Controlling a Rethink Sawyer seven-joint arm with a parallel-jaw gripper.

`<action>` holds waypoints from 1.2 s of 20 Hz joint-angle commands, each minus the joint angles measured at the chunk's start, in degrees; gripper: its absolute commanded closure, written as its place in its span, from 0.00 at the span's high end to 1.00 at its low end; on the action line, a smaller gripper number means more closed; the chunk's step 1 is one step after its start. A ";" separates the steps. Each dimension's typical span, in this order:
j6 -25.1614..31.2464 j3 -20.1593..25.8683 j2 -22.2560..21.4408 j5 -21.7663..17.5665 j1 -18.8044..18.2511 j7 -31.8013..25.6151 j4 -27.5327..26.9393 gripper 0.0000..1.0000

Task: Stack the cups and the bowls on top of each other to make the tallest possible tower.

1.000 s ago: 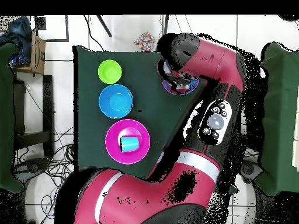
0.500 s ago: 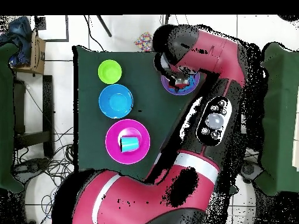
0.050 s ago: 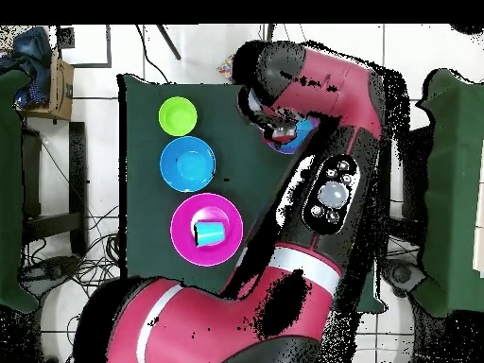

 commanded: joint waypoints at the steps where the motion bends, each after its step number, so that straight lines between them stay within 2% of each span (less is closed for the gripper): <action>1: -3.21 4.57 0.72 -1.19 2.20 4.11 4.08 1.00; 13: -4.47 2.65 2.51 0.76 5.52 13.22 4.37 1.00; 24: -5.09 0.53 4.73 4.08 7.23 18.13 3.75 1.00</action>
